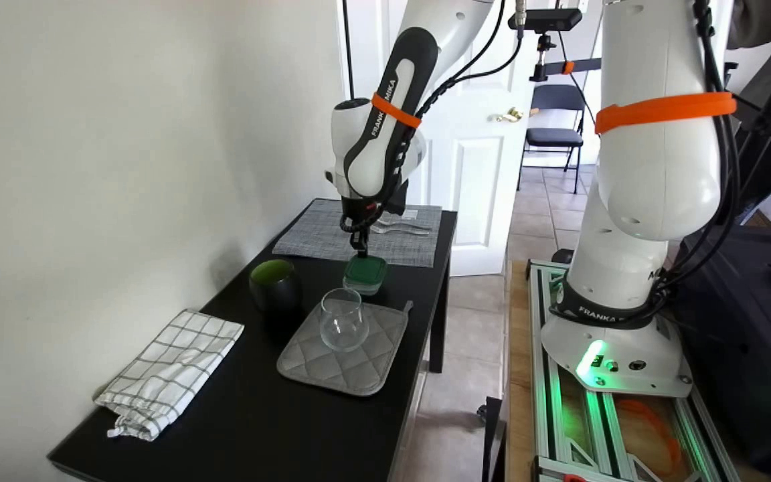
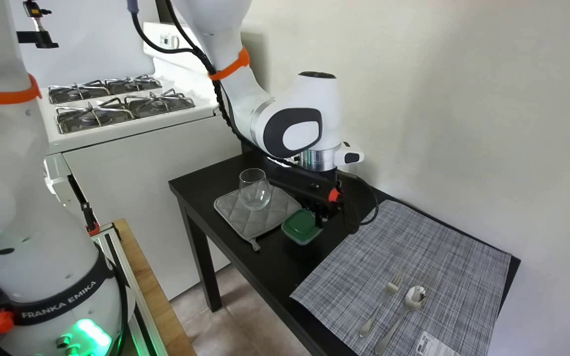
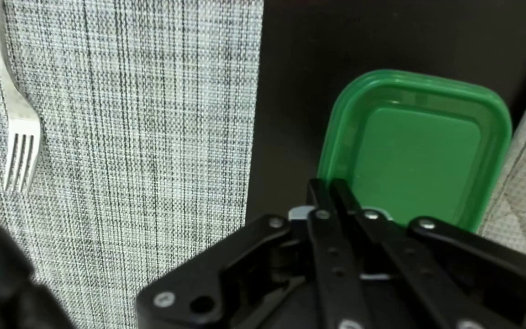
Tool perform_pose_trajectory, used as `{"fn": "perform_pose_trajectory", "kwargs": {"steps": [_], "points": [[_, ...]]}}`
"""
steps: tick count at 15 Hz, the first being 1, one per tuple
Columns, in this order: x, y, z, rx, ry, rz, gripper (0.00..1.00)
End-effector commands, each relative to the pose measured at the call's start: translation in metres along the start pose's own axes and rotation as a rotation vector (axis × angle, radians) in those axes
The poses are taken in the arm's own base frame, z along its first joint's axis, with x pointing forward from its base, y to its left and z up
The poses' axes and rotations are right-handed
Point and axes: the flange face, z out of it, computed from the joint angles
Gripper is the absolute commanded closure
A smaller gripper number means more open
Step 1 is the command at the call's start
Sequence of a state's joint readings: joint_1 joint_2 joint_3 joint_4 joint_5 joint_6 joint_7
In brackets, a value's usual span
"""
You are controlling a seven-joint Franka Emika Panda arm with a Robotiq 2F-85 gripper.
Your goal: Put the green lid on the clear container.
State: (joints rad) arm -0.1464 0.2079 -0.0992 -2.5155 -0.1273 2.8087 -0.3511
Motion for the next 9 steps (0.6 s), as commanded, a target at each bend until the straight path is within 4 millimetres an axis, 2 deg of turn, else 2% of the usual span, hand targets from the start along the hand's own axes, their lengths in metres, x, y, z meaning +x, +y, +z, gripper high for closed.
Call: {"fn": "perform_pose_trajectory", "kwargs": {"steps": [1,9], "points": [[-0.0006,-0.0039,0.0003,0.006,0.012,0.013,0.99],[0.0012,-0.0035,0.0049,0.003,0.005,0.015,0.99]]}}
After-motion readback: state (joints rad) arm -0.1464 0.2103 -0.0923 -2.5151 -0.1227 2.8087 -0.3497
